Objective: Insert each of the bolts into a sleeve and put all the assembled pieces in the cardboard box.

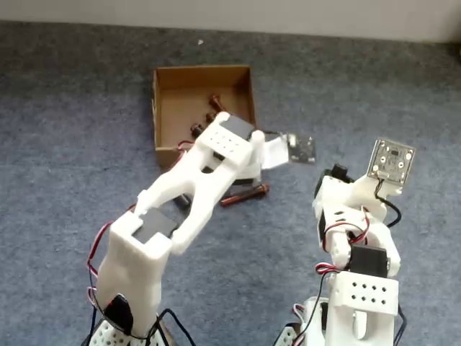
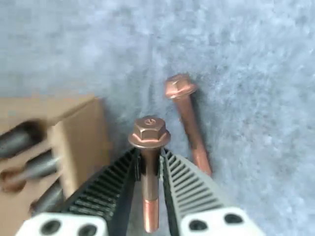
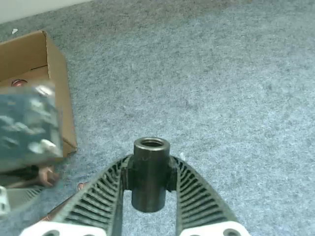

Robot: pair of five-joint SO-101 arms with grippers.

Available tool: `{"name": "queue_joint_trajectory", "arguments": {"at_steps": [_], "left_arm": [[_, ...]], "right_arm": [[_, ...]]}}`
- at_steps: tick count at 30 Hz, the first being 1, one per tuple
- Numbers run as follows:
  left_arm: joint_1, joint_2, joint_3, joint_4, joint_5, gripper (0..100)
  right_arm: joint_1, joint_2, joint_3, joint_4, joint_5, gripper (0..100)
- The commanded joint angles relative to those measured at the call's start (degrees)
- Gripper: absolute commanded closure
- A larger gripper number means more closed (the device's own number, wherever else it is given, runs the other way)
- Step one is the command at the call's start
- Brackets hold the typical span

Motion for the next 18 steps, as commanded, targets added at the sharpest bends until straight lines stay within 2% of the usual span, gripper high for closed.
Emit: {"name": "queue_joint_trajectory", "arguments": {"at_steps": [1,8,18], "left_arm": [[-0.8,-11.3,-0.5,3.9,6.2,100],[-2.9,-24.1,6.6,4.3,14.8,100],[-3.2,-54.1,34.6,-9.0,25.1,100]], "right_arm": [[0.4,-1.2,-0.5,-1.5,0.6,99.2],[0.0,-1.5,0.7,-1.4,0.7,99.2],[-1.2,-1.5,0.8,-1.3,0.7,99.2]]}}
